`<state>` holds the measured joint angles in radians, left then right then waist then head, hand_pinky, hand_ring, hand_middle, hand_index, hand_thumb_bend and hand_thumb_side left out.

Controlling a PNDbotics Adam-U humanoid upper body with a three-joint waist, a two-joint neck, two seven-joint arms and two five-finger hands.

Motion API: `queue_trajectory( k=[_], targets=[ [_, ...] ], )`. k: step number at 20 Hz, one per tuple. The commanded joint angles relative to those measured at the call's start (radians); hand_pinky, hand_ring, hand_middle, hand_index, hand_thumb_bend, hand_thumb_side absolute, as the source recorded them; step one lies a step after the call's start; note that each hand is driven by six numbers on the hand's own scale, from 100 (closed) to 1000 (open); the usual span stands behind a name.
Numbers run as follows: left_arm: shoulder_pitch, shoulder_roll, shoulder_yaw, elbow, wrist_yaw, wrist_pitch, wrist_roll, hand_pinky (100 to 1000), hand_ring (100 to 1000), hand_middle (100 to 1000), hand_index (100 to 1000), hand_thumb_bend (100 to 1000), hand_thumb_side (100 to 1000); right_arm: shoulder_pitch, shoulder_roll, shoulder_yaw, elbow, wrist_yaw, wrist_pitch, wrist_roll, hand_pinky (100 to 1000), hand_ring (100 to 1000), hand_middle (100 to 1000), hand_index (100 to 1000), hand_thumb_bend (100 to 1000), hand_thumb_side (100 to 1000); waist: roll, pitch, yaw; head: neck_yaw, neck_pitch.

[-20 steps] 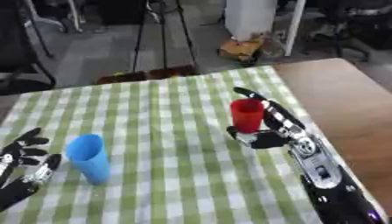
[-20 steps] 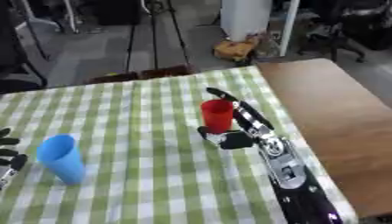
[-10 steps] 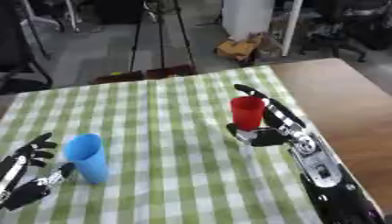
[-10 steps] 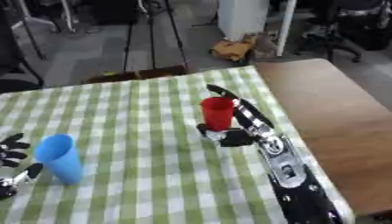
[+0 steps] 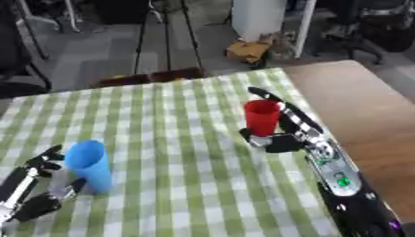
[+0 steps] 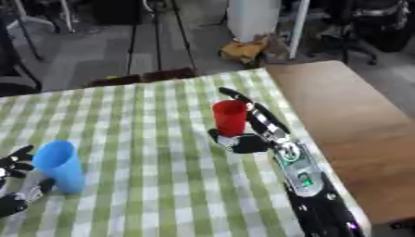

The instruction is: Pour the contents of one cup into another cup.

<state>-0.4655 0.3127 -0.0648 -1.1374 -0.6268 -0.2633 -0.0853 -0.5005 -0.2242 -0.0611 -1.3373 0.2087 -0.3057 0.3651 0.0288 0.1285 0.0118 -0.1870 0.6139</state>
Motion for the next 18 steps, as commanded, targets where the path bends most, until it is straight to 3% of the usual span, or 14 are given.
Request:
queue_trajectory(
  k=[1, 18],
  targets=[
    [-0.028, 0.005, 0.006, 0.016, -0.025, -0.007, 0.021, 732, 760, 790, 968, 566, 691, -0.013, -0.008, 0.001, -0.016, -0.004, -0.001, -0.005, 735, 275, 475, 996, 130, 100, -0.003, -0.013, -0.003, -0.002, 0.006],
    [-0.055, -0.020, 0.003, 0.074, -0.058, -0.045, 0.036, 740, 762, 789, 968, 563, 732, -0.014, -0.004, 0.004, -0.021, -0.010, 0.000, -0.011, 736, 276, 474, 995, 126, 100, -0.005, -0.012, -0.016, -0.001, 0.006]
  ],
)
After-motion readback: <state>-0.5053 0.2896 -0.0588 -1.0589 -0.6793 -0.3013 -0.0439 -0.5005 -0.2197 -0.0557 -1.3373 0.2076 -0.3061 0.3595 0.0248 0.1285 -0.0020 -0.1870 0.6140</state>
